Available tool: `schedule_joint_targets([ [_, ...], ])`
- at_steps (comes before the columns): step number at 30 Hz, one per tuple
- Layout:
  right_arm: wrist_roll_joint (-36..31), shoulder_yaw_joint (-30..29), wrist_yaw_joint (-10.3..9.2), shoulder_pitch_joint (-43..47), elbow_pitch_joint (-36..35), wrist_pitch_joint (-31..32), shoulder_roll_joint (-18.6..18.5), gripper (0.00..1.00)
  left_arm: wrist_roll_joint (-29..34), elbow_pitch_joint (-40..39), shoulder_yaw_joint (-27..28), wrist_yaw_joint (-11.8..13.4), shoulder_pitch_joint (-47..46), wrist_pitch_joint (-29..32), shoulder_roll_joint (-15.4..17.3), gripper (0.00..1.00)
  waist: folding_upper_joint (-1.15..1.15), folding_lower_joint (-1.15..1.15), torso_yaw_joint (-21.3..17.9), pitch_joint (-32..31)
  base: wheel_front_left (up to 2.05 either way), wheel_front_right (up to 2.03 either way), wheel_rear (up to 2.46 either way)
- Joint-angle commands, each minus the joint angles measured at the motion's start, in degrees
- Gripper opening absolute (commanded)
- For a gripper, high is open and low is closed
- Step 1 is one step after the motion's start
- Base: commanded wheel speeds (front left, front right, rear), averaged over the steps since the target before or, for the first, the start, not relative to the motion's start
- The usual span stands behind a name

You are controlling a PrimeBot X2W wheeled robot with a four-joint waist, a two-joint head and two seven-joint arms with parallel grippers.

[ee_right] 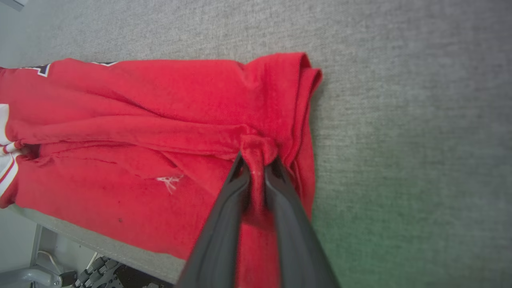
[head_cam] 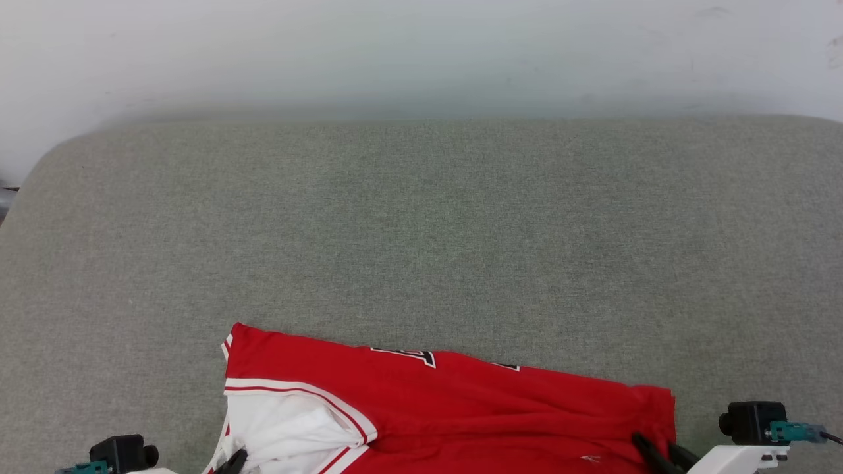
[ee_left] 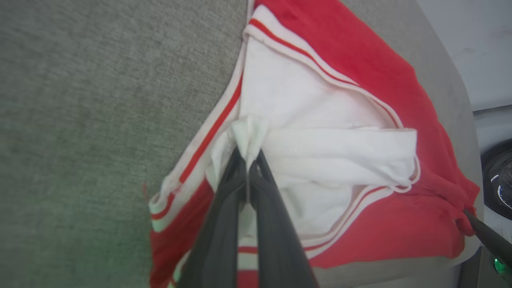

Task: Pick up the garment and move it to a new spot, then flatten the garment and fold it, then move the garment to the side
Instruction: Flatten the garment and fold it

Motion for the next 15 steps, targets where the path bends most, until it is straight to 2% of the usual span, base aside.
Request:
schedule_joint_targets([
  [1, 0.02, 0.1, -0.04, -0.13, 0.0, -1.58, 0.14, 1.0, 0.5, 0.66, -0.26, -0.37, -0.71, -0.73, -0.52, 1.0, 0.0, 0.0, -0.16, -0.32, 0.0, 0.0, 0.0],
  [4, -0.69, 0.6, -0.04, -0.8, -1.95, -6.27, -0.91, 1.0, 4.7, 0.38, -0.8, -0.9, -2.66, -4.94, -0.53, 1.0, 0.0, 0.0, -0.08, -1.12, 0.0, 0.0, 0.0],
  [7, -0.94, 0.36, -0.03, -0.73, -4.29, -7.39, -1.71, 1.0, 8.52, -1.56, -1.14, -0.44, -4.2, -8.61, -0.49, 1.0, 0.0, 0.0, 0.03, -1.77, 0.0, 0.0, 0.0],
  [11, -1.17, -2.22, -0.04, 0.33, -6.74, -5.39, -2.53, 1.0, 13.96, -4.37, -1.15, 0.68, -6.02, -14.57, -0.73, 1.0, 0.0, 0.0, 0.25, -2.76, 0.0, 0.0, 0.0],
  [15, -1.87, -6.31, -0.03, 1.48, -7.53, -0.28, -3.59, 1.0, 19.39, -7.14, -1.02, 3.15, -7.61, -18.82, -1.72, 1.0, 0.0, 0.0, 0.72, -3.49, 0.0, 0.0, 0.0],
])
